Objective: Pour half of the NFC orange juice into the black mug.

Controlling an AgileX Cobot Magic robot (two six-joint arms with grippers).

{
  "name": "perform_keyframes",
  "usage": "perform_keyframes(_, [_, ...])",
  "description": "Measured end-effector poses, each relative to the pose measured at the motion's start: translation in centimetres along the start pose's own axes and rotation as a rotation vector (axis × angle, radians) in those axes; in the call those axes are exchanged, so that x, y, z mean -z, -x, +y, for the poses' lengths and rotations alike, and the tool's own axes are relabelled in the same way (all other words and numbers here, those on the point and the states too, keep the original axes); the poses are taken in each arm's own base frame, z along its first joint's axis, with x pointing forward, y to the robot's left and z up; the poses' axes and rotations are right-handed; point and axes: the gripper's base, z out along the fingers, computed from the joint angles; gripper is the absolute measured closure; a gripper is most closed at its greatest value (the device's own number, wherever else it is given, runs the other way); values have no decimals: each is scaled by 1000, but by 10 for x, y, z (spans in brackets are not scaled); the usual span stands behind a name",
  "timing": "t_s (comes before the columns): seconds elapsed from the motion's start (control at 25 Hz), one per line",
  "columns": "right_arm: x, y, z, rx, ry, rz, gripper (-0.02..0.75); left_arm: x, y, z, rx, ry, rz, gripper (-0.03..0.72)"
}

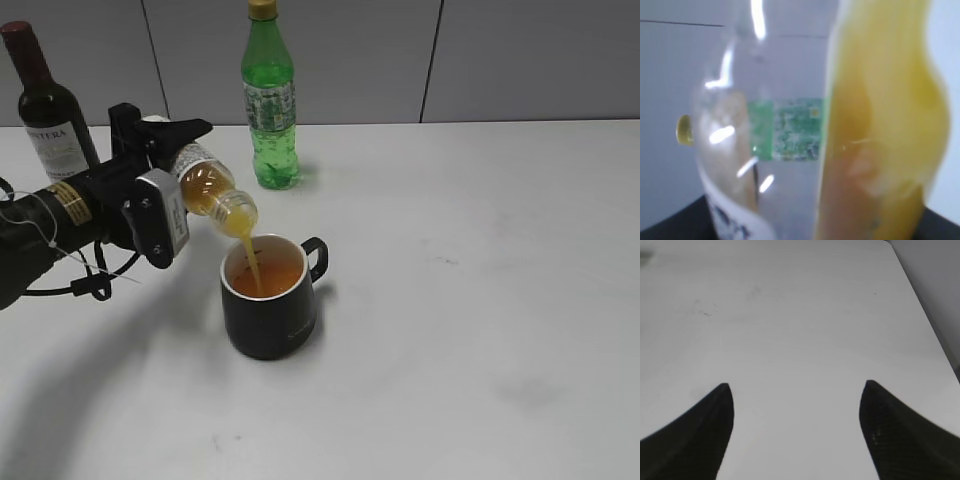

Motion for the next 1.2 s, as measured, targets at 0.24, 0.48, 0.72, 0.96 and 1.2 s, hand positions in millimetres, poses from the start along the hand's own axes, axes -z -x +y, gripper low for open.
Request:
perform_keyframes(0.24, [0,0,0,0,0,0,143,0,0,0,200,1,0,219])
perform_keyframes(0.48, [0,0,0,0,0,0,143,0,0,0,548,5,-2,219])
perform_keyframes(0.72, [0,0,0,0,0,0,143,0,0,1,984,10,-5,219])
perform_keyframes(0.96, [0,0,0,0,0,0,143,0,-3,-1,1346,30,17,219])
perform_keyframes(1.2, [0,0,0,0,0,0,143,0,-9,-2,1454,81,69,219])
